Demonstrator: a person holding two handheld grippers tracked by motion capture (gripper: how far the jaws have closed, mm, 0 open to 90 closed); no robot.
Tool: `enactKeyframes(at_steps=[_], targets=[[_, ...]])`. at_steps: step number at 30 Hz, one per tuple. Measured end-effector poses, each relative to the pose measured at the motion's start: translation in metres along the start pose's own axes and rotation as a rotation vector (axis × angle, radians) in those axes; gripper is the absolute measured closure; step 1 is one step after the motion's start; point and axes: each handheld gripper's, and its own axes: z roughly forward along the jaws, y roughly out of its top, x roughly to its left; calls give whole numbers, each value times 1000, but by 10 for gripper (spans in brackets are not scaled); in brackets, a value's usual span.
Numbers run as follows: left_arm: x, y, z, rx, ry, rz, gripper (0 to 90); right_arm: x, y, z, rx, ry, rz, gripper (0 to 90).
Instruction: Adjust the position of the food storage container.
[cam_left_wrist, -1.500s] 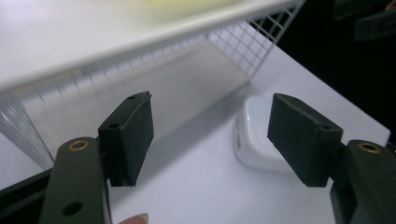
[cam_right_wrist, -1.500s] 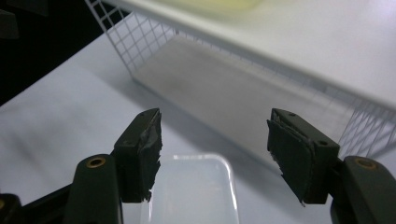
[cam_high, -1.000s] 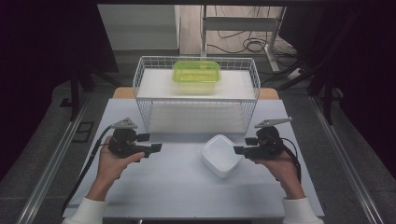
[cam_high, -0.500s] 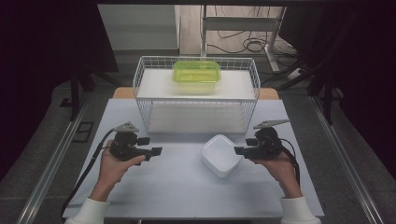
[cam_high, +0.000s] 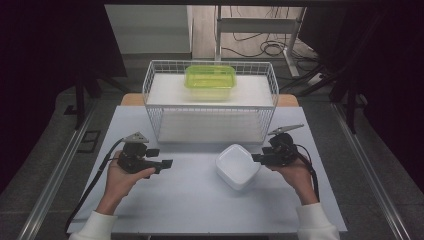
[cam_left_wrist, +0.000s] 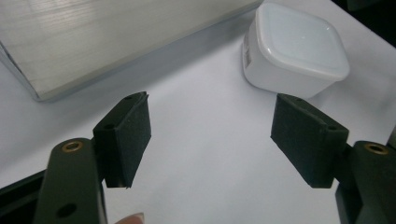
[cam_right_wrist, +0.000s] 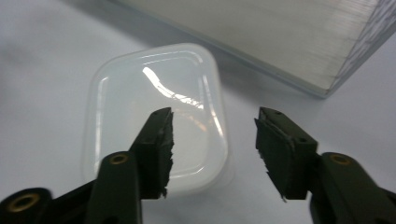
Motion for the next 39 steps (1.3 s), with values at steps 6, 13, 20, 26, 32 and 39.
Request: enactKeyframes(at_steps=[6,13,20,26,32,39], targets=[[1,-1,-2,-1,-8,0,283,-10,13,13,20,-27,3,716],[3,-3,0,13,-22,-9,278,-9,30,30,60,-48,-31,885],[4,-3,1,10,-41,-17,278,-4,39,55,101,-89,-69,887],[4,-4,4,18,-49,-13,280,4,39,70,124,-119,-123,888],[3,-4,5,23,-45,-12,281,14,38,79,147,-151,-195,889],[2,-5,8,36,-50,-10,283,26,40,82,153,-130,-278,889]])
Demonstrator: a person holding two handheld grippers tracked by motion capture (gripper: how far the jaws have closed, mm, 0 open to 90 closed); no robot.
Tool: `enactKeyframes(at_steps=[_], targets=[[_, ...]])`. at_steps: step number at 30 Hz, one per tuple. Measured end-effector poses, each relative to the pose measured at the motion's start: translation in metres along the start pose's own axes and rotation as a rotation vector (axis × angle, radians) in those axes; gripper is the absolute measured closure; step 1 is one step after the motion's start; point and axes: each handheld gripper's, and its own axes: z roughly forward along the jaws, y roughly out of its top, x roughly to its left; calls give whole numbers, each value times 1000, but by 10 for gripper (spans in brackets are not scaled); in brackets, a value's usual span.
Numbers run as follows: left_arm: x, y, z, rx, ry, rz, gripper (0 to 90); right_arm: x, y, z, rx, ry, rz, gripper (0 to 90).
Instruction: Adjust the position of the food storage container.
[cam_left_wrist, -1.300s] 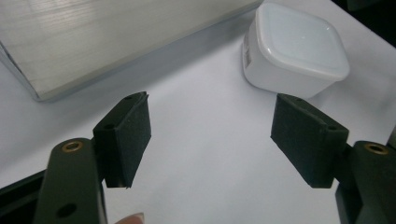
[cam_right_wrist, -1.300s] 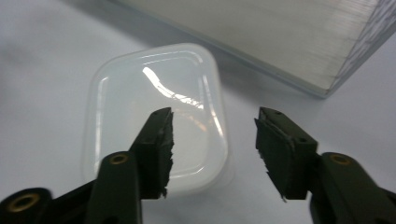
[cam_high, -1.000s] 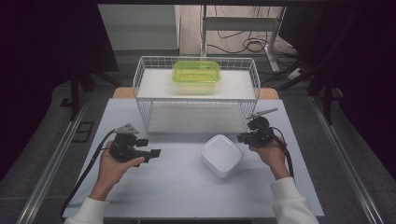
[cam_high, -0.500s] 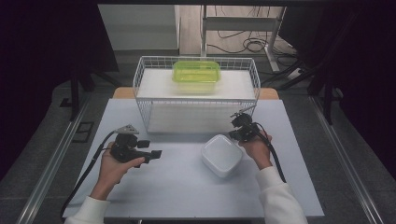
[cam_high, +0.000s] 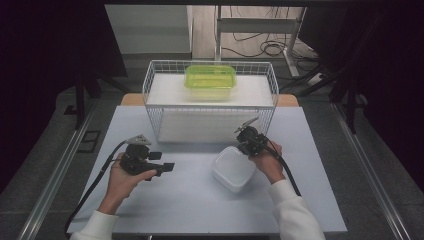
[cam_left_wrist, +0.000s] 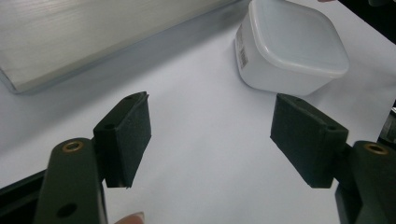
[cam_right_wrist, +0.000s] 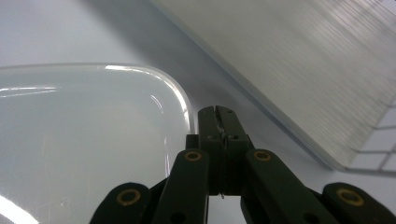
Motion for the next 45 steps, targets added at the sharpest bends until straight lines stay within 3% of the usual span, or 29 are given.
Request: enactKeyframes(at_steps=[17,25,32,34,41,45], targets=[[3,-1,1,9,-3,-1,283,61,28,6,-30,126,-142,889],[6,-2,-1,5,-8,-12,282,85,36,9,-26,156,-197,889],[8,-3,0,13,-6,-14,281,84,37,12,-23,168,-197,888],[9,-3,1,13,-8,-16,280,81,36,9,-28,153,-196,888],[9,-4,-1,8,-7,-19,280,57,23,-6,-11,94,-156,889],[9,-4,0,11,-8,-19,280,46,12,-5,14,89,-137,889]])
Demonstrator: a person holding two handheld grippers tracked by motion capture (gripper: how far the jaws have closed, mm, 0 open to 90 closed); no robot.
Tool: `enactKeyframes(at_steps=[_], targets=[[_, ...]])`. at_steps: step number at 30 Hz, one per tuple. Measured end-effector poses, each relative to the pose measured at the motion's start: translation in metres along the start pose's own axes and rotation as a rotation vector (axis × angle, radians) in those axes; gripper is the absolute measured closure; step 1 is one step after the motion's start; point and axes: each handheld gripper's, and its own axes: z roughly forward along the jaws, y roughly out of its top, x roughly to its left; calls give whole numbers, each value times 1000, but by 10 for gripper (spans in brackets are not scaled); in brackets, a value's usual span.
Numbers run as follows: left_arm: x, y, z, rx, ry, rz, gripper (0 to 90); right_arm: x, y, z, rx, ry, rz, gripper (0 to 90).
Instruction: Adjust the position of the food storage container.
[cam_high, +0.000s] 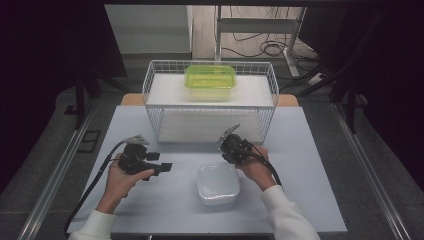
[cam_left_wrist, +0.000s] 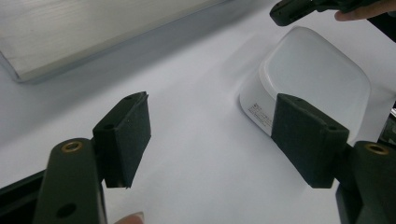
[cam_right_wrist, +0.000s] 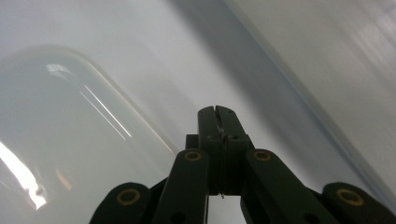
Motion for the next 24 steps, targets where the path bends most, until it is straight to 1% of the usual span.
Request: enactKeyframes(at_steps=[2,4,8,13,17,18,20,21,23,24], targets=[[0,0,1,3,-1,0,280,-2,-6,1,11,2,5,889],[0,0,1,3,0,0,279,-3,-11,1,9,5,15,889],[1,-1,1,4,1,-3,280,-3,-17,-2,8,2,14,889],[0,-1,2,5,1,-3,280,-1,-21,-5,13,3,11,889],[0,-1,3,3,-2,-4,280,-3,-22,-5,2,0,19,889],[0,-1,3,-4,1,-6,280,-4,-22,-6,-6,-3,22,889],[-2,-1,1,-29,23,-12,296,-5,-24,-11,-26,-10,41,889],[-3,-2,1,-43,26,-20,299,-6,-25,-14,-40,-14,50,888],[-6,-2,1,-64,17,-28,301,-8,-29,-22,-84,-20,86,887],[-7,-2,1,-74,13,-36,301,-9,-32,-27,-114,-19,120,882]])
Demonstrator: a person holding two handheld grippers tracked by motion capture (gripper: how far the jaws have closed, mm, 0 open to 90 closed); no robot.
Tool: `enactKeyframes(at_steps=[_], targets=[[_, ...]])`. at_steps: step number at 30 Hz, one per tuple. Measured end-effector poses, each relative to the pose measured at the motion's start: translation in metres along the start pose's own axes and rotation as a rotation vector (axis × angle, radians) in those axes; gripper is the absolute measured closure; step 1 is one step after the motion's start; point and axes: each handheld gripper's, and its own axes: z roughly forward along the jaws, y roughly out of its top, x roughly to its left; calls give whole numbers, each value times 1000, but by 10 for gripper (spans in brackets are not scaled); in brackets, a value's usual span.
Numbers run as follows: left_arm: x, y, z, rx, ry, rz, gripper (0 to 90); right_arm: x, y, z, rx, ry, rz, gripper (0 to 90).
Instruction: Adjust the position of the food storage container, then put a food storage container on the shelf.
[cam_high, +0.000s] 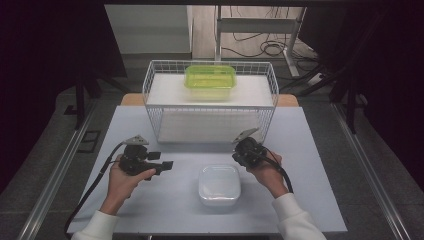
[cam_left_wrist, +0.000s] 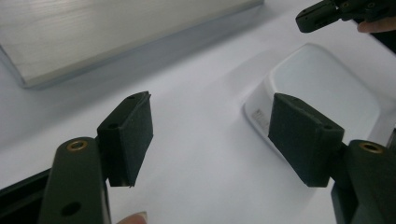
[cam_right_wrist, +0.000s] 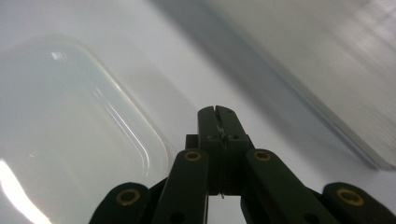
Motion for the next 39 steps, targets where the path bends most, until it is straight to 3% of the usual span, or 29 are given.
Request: enactKeyframes(at_steps=[2,4,6,11,13,16,19,33,39], targets=[[-2,0,0,-15,-19,-18,299,-1,-6,-7,-44,0,51,774],[-4,0,-1,-19,-35,-31,295,1,-13,-13,-66,-26,91,595],[-6,-1,-1,-14,-56,-43,291,2,-20,-20,-103,-16,149,456],[-11,-2,0,-14,-99,-91,281,-2,-36,-38,-169,93,295,327],[-14,-3,2,-17,-130,-110,280,-2,-43,-42,-189,145,320,308],[-17,-4,4,-9,-129,-120,280,-3,-52,-45,-201,195,345,297],[-18,-6,5,3,-124,-116,278,-2,-60,-45,-207,213,376,288],[-20,-9,14,23,-151,-121,275,-8,-77,-35,-184,234,430,297],[-19,-10,24,41,-194,-150,275,-8,-80,-30,-176,244,442,314]])
